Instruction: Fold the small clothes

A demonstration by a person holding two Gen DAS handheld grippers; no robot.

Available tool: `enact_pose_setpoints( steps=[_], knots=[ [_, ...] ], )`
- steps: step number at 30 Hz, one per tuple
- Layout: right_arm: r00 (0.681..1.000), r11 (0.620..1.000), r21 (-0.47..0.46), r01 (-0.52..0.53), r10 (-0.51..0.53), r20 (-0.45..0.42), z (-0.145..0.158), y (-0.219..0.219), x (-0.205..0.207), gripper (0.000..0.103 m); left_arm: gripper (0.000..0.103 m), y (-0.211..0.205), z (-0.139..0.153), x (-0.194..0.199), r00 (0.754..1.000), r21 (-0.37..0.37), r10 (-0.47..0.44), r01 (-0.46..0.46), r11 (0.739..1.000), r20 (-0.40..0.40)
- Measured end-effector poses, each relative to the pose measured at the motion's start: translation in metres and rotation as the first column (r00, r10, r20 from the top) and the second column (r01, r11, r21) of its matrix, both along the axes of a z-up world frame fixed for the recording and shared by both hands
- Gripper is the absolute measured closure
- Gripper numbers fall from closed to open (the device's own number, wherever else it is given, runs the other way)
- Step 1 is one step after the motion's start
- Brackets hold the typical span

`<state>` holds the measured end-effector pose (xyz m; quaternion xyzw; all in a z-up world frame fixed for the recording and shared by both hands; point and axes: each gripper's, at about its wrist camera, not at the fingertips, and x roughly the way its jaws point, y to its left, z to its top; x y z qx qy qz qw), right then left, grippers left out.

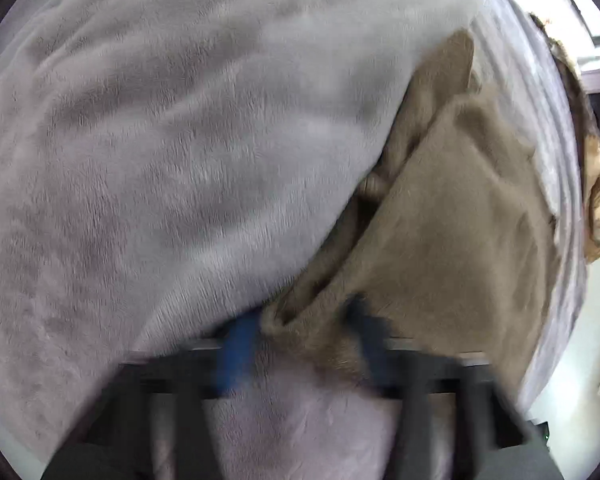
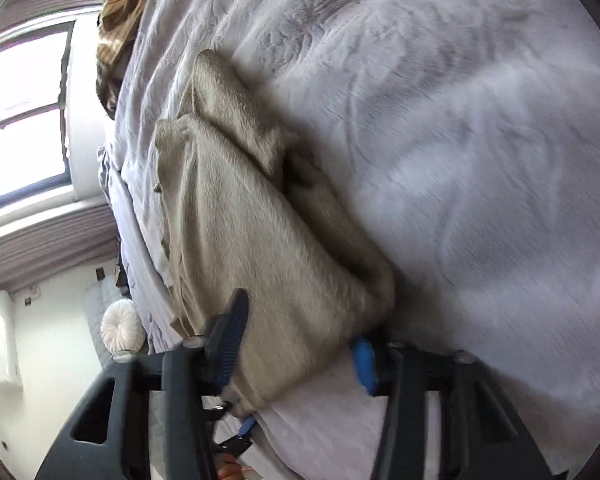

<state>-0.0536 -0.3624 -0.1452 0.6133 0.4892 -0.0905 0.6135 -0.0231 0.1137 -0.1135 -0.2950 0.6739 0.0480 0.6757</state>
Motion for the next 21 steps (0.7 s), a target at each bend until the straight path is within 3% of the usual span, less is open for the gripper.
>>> enact_pose_setpoints(
  steps=[2, 5, 9, 15, 18, 21],
  knots=[
    [0.997, 0.997, -0.032, -0.069, 0.068, -0.021, 0.008, -0.002, 0.014, 0.095, 0.087, -0.004, 0.017, 0.000, 0.996, 0.018, -0.066, 0.065, 0.998, 0.056],
    [0.979, 0.975, -0.102, -0.197, 0.200, 0.024, 0.037, -0.001, 0.031, 0.095, 0.087, -0.017, 0.053, -0.012, 0.968, 0.095, -0.198, 0.185, 0.978, 0.155],
    [0.943, 0.927, -0.186, -0.326, 0.333, 0.007, 0.063, 0.002, 0.042, 0.095, 0.087, -0.020, 0.054, -0.025, 0.961, 0.123, -0.232, 0.215, 0.969, 0.149],
    [0.897, 0.864, -0.241, -0.441, 0.418, -0.145, 0.025, 0.003, 0.041, 0.095, 0.087, -0.016, 0.012, -0.022, 0.967, 0.137, -0.232, 0.217, 0.966, 0.102],
    [0.899, 0.869, -0.231, -0.437, 0.413, -0.147, 0.013, 0.003, 0.042, 0.095, 0.087, -0.019, 0.018, -0.019, 0.956, 0.161, -0.273, 0.254, 0.954, 0.110],
    [0.885, 0.848, -0.255, -0.464, 0.437, -0.159, 0.018, 0.007, 0.044, 0.095, 0.087, -0.024, 0.028, -0.021, 0.941, 0.202, -0.320, 0.295, 0.934, 0.105]
  ],
)
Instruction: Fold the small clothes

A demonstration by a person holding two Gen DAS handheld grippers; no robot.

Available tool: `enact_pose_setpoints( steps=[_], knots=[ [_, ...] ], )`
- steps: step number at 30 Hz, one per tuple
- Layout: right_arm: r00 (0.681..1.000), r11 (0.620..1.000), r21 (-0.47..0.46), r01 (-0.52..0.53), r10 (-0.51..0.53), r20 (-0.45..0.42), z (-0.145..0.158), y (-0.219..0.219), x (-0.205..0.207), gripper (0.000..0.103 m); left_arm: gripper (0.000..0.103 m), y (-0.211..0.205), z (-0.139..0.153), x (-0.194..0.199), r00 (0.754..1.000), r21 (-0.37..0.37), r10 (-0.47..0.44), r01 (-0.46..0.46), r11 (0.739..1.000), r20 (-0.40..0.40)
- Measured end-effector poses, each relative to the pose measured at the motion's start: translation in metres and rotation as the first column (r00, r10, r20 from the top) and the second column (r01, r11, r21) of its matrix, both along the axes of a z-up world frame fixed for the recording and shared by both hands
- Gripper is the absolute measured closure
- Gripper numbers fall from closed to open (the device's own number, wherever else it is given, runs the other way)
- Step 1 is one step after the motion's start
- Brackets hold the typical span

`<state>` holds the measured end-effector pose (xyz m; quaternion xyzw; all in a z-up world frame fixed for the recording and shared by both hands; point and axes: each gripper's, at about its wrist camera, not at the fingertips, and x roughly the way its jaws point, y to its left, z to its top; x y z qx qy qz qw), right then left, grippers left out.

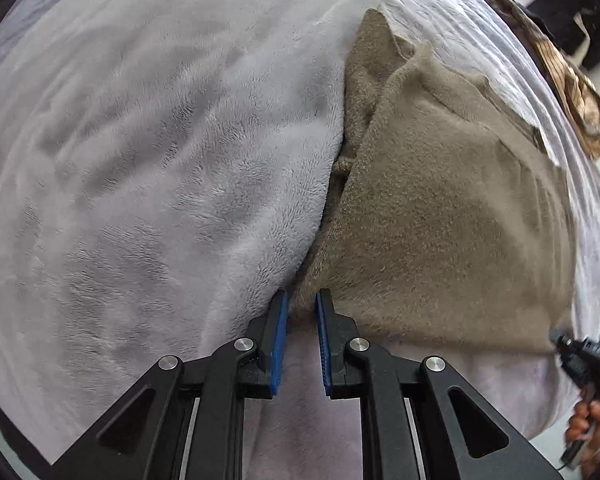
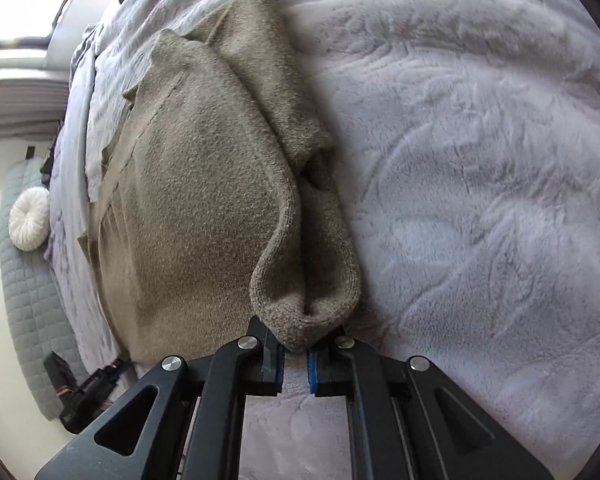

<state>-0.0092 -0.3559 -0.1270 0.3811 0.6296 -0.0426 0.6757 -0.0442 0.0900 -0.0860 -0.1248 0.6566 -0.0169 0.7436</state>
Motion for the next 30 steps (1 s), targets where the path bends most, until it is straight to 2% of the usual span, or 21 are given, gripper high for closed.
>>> enact_pose_setpoints(
  steps=[5, 7, 11, 18, 20, 22, 23, 24, 25, 26, 27, 28, 29, 30],
  knots=[
    [0.999, 1.000, -0.021, 0.023, -0.024, -0.033, 0.010, -0.002, 0.000, 0.092, 0.087, 0.000, 0.007, -0.003, 1.000, 0.034, -0.021, 0.021, 0.999, -0.003],
    [0.998, 0.999, -0.028, 0.044, -0.046, -0.040, 0.012, -0.001, -0.006, 0.087, 0.087, 0.005, 0.010, -0.006, 0.999, 0.046, -0.034, 0.035, 0.998, -0.005],
    [0.995, 0.996, -0.047, 0.074, -0.077, -0.060, 0.016, -0.010, -0.027, 0.086, 0.087, 0.008, 0.015, -0.010, 0.999, 0.059, -0.048, 0.048, 0.997, -0.011],
    [0.977, 0.980, -0.134, 0.147, -0.166, -0.137, 0.021, -0.018, -0.038, 0.083, 0.087, 0.011, 0.025, -0.015, 0.999, 0.082, -0.048, 0.049, 0.995, -0.013],
    [0.976, 0.971, -0.178, 0.157, -0.180, -0.120, 0.031, -0.016, -0.037, 0.083, 0.087, 0.010, 0.027, -0.013, 0.999, 0.085, -0.045, 0.046, 0.995, -0.014],
    [0.990, 0.966, -0.224, 0.127, -0.138, -0.034, 0.050, -0.011, -0.033, 0.082, 0.086, 0.011, 0.029, -0.012, 0.999, 0.088, -0.042, 0.044, 0.995, -0.020],
    [0.995, 0.964, -0.246, 0.101, -0.105, -0.003, 0.057, -0.008, -0.029, 0.076, 0.067, 0.012, 0.030, -0.012, 0.999, 0.098, -0.044, 0.046, 0.994, -0.023],
    [0.998, 0.960, -0.273, 0.055, -0.052, 0.017, 0.062, -0.004, -0.023, 0.069, 0.040, 0.007, 0.030, -0.009, 0.999, 0.107, -0.042, 0.044, 0.993, -0.022],
    [1.000, 0.957, -0.289, 0.010, -0.007, 0.011, 0.061, -0.001, -0.016, 0.055, 0.006, 0.004, 0.032, -0.007, 0.999, 0.127, -0.035, 0.036, 0.991, -0.012],
    [1.000, 0.954, -0.300, -0.023, 0.023, -0.004, 0.058, 0.001, -0.010, 0.053, 0.001, 0.005, 0.038, -0.008, 1.000, 0.159, -0.024, 0.022, 0.987, 0.014],
    [0.998, 0.949, -0.309, -0.061, 0.056, -0.027, 0.052, 0.003, -0.003, 0.053, 0.001, 0.003, 0.044, -0.007, 0.999, 0.174, -0.033, 0.026, 0.984, 0.038],
    [0.996, 0.947, -0.310, -0.086, 0.074, -0.049, 0.045, 0.003, 0.003, 0.058, 0.001, 0.003, 0.045, -0.006, 0.999, 0.170, -0.043, 0.037, 0.985, 0.033],
    [0.995, 0.946, -0.308, -0.097, 0.082, -0.064, 0.042, 0.002, 0.007, 0.083, 0.001, 0.002, 0.046, -0.004, 0.998, 0.170, -0.047, 0.042, 0.985, 0.028],
    [0.993, 0.947, -0.304, -0.109, 0.088, -0.081, 0.038, 0.002, 0.010, 0.094, 0.001, 0.001, 0.049, -0.003, 0.998, 0.178, -0.051, 0.045, 0.983, 0.032]
  ],
)
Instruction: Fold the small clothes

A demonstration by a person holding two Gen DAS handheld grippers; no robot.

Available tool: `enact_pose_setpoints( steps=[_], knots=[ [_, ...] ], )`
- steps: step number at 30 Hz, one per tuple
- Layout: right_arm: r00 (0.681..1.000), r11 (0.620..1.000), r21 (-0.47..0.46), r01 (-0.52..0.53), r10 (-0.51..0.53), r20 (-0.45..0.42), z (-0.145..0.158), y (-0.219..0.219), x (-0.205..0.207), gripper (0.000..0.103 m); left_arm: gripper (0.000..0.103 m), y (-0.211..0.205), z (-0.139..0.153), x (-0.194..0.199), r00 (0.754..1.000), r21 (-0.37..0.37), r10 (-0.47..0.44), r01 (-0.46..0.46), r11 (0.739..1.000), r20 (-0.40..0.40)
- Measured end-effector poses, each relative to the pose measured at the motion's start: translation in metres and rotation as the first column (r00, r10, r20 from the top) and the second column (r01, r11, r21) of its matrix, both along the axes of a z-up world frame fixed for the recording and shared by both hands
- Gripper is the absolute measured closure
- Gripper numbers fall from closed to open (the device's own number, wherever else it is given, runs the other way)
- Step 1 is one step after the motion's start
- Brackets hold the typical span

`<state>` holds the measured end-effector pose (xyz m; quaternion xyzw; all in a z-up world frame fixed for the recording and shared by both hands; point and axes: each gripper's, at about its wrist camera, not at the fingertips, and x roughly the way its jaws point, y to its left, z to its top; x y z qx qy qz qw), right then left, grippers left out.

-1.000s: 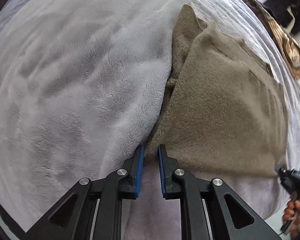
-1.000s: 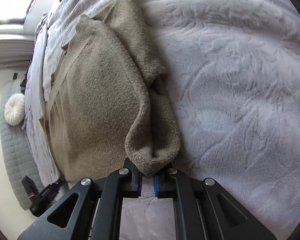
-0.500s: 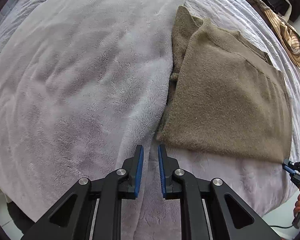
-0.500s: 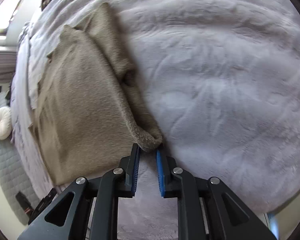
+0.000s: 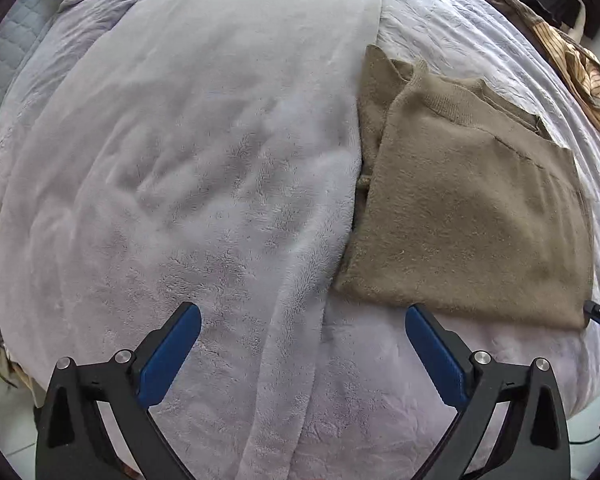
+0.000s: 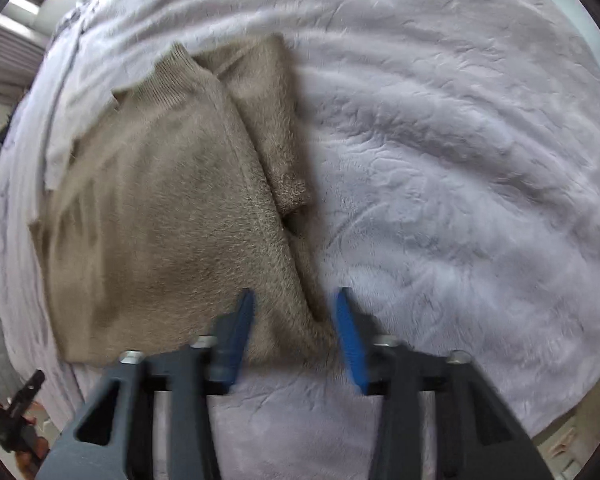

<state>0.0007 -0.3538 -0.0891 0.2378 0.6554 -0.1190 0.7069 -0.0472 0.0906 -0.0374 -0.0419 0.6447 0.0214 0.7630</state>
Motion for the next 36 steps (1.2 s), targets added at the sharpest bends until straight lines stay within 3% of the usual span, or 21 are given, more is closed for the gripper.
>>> enact_pose_setpoints(
  steps=[6, 9, 14, 18, 24, 30, 33, 36],
  knots=[
    [0.998, 0.997, -0.024, -0.069, 0.069, -0.014, 0.005, 0.003, -0.005, 0.097, 0.001, -0.009, -0.002, 0.006, 0.999, 0.012, -0.032, 0.032, 0.999, -0.008],
    [0.995, 0.997, -0.037, -0.074, 0.072, -0.062, -0.010, 0.004, -0.008, 0.097, 0.001, -0.013, -0.009, 0.005, 0.998, 0.001, -0.045, 0.045, 0.999, -0.041],
    [0.996, 0.997, -0.035, -0.063, 0.061, -0.068, -0.013, 0.003, -0.011, 0.097, 0.001, -0.021, 0.006, 0.001, 0.997, 0.027, -0.073, 0.073, 0.997, 0.018],
    [0.996, 0.999, -0.018, -0.028, 0.027, -0.083, -0.003, 0.003, -0.017, 0.097, 0.001, -0.025, 0.015, 0.003, 0.996, 0.007, -0.087, 0.087, 0.996, 0.037],
    [0.999, 0.997, -0.078, -0.029, 0.025, -0.048, 0.032, 0.012, -0.031, 0.095, 0.001, -0.030, 0.018, 0.003, 0.994, -0.015, -0.102, 0.103, 0.995, 0.035],
    [1.000, 0.999, -0.036, 0.011, -0.011, 0.001, 0.052, 0.031, -0.034, 0.093, 0.001, -0.030, 0.015, 0.001, 0.993, -0.052, -0.113, 0.115, 0.992, 0.028],
    [1.000, 1.000, 0.008, -0.001, 0.001, -0.005, 0.044, 0.048, -0.028, 0.083, 0.001, -0.027, 0.011, 0.001, 0.993, -0.049, -0.116, 0.116, 0.992, 0.016],
    [1.000, 0.999, 0.048, -0.025, 0.025, -0.011, 0.037, 0.067, -0.025, 0.061, 0.001, -0.022, 0.005, 0.001, 0.993, -0.053, -0.118, 0.118, 0.992, 0.003]
  ],
)
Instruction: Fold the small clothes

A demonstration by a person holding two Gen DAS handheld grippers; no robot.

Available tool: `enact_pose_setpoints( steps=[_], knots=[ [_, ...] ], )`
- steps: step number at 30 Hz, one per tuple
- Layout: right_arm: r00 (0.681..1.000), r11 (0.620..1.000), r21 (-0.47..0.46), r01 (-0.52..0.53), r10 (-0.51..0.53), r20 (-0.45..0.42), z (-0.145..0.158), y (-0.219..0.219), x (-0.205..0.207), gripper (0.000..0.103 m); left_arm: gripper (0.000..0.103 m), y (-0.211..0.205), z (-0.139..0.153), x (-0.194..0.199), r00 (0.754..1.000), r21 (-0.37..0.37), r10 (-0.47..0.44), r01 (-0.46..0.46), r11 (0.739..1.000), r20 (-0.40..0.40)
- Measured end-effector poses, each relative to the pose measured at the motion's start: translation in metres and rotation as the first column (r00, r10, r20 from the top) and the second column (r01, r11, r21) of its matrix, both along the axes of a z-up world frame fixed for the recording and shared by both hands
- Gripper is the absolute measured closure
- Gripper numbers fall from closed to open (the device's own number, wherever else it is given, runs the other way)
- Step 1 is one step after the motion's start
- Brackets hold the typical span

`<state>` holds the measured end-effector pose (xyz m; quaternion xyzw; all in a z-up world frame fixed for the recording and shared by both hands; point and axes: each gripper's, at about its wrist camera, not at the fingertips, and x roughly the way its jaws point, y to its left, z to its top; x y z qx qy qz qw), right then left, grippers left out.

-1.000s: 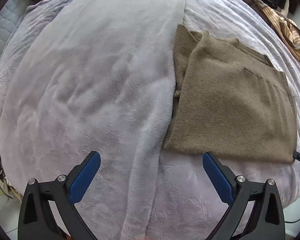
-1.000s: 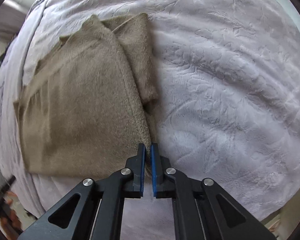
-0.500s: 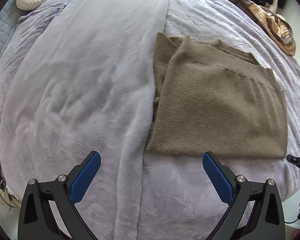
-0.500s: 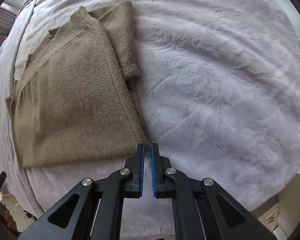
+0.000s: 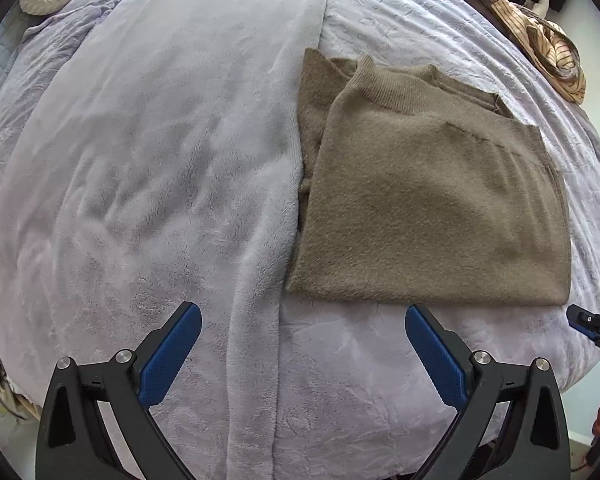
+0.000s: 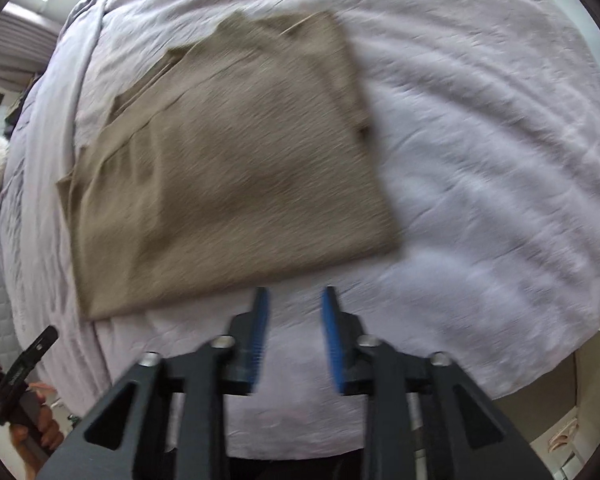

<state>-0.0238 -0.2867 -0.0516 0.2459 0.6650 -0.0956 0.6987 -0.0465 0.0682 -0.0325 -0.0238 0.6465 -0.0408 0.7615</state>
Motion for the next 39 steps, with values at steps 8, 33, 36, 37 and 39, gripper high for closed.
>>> enact_pose_setpoints(
  steps=[8, 33, 36, 37, 39],
  knots=[
    [0.998, 0.996, 0.059, -0.063, 0.064, -0.023, -0.011, 0.055, 0.004, 0.059, 0.001, 0.011, -0.012, 0.000, 1.000, -0.019, -0.008, 0.008, 1.000, -0.017],
    [0.975, 0.763, 0.627, 0.157, -0.222, 0.026, -0.109, 0.182, 0.035, 0.053, 0.001, 0.085, -0.048, 0.018, 0.988, -0.303, 0.100, -0.132, 0.944, -0.120],
    [0.948, 0.709, 0.667, 0.229, -0.317, 0.011, -0.125, 0.186, 0.036, 0.053, 0.001, 0.083, -0.051, 0.020, 0.989, -0.362, 0.080, -0.120, 0.924, -0.123],
    [0.935, 0.686, 0.682, 0.253, -0.354, 0.009, -0.129, 0.186, 0.036, 0.053, 0.001, 0.082, -0.053, 0.021, 0.989, -0.395, 0.075, -0.121, 0.911, -0.130],
    [0.903, 0.629, 0.717, 0.302, -0.429, -0.005, -0.137, 0.185, 0.035, 0.053, 0.001, 0.080, -0.057, 0.025, 0.985, -0.453, 0.071, -0.135, 0.881, -0.155]
  ],
)
